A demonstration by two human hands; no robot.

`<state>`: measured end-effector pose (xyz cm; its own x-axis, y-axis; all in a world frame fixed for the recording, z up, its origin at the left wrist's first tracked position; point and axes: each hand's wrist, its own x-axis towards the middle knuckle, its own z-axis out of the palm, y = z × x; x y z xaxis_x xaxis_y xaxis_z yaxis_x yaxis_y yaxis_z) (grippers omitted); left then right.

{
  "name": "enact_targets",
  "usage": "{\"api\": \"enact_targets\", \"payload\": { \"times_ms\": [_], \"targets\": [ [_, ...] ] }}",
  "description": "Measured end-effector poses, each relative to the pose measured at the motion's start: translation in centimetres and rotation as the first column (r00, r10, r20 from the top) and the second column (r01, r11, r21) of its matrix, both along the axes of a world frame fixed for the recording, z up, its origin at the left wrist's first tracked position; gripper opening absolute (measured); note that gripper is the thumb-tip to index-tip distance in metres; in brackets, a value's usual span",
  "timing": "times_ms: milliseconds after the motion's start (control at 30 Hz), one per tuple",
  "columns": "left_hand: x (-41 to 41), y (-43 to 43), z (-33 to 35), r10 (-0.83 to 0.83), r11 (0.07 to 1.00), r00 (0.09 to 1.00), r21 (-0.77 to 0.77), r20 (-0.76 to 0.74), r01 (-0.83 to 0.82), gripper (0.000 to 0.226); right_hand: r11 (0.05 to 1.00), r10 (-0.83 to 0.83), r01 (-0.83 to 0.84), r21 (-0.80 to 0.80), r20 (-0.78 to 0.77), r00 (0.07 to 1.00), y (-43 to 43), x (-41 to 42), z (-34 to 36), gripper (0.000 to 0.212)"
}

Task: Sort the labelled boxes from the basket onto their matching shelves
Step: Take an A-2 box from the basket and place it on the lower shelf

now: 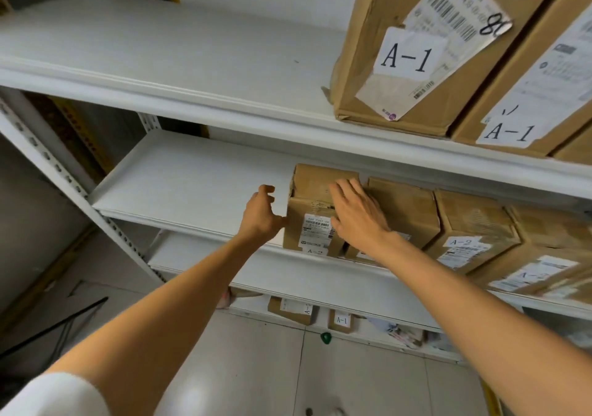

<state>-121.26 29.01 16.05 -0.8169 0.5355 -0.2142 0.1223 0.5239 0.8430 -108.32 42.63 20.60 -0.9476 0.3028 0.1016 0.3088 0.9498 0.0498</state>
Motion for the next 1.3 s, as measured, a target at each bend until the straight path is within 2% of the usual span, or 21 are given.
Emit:
{"api": "enact_targets", "payload": {
  "times_ms": [100,233,400,567,700,833,933,1033,1133,1233,1300],
  "targets": [
    [-0.5,-3.0,2.5,-0.056,0.993,0.982,-0.116,-0.178,0.036,0.062,0.987,0.158,-0.159,-0.014,-0.010,0.987,-2.2,-2.0,1.2,0.045],
    [-0.6,-7.8,5.3,-0.114,0.954,0.937,-0.299,-0.330,0.011,0.053,0.940,0.331,-0.324,-0.108,0.057,0.942,-6.0,-4.7,2.5,0.038],
    [1.7,-14.4,8.2,0.062,0.913,0.915,-0.348,-0.399,-0.213,0.050,0.816,0.564,-0.542,-0.203,0.071,0.823,-11.2,-7.2,4.3,0.047],
    [7.6,-21.2,9.8,0.340,0.791,0.827,-0.339,-0.448,-0.509,0.043,0.620,0.767,-0.734,-0.277,0.015,0.642,-17.3,-7.0,5.5,0.047],
    [15.6,-25.4,9.3,0.566,0.638,0.698,-0.303,-0.438,-0.708,0.044,0.422,0.894,-0.859,-0.289,-0.023,0.447,-22.2,-3.9,5.1,0.052],
    [25.8,-28.2,7.5,0.759,0.434,0.523,-0.299,-0.386,-0.850,0.041,0.187,0.980,-0.942,-0.280,-0.019,0.200,-27.1,1.9,4.1,0.053],
    [34.3,-29.2,6.4,0.857,0.266,0.378,-0.327,-0.349,-0.907,0.039,-0.012,0.999,-0.958,-0.285,0.026,-0.020,-30.4,7.9,3.5,0.055],
    [42.4,-30.1,5.9,0.904,0.111,0.238,-0.343,-0.354,-0.933,0.038,-0.184,0.977,-0.940,-0.286,0.051,-0.207,-33.6,13.9,3.5,0.060],
    [50.4,-30.7,6.1,0.929,-0.040,0.095,-0.352,-0.357,-0.935,0.038,-0.317,0.936,-0.905,-0.283,0.061,-0.347,-36.5,20.3,4.1,0.062],
    [58.3,-30.3,6.3,0.926,-0.160,-0.022,-0.337,-0.378,-0.928,0.033,-0.439,0.881,-0.853,-0.281,0.052,-0.470,-39.1,27.1,4.6,0.057],
    [63.8,-29.5,6.7,0.925,-0.214,-0.068,-0.363,-0.374,-0.907,0.026,-0.532,0.820,-0.799,-0.282,0.066,-0.569,-40.5,32.3,4.8,0.049]
  ]
}}
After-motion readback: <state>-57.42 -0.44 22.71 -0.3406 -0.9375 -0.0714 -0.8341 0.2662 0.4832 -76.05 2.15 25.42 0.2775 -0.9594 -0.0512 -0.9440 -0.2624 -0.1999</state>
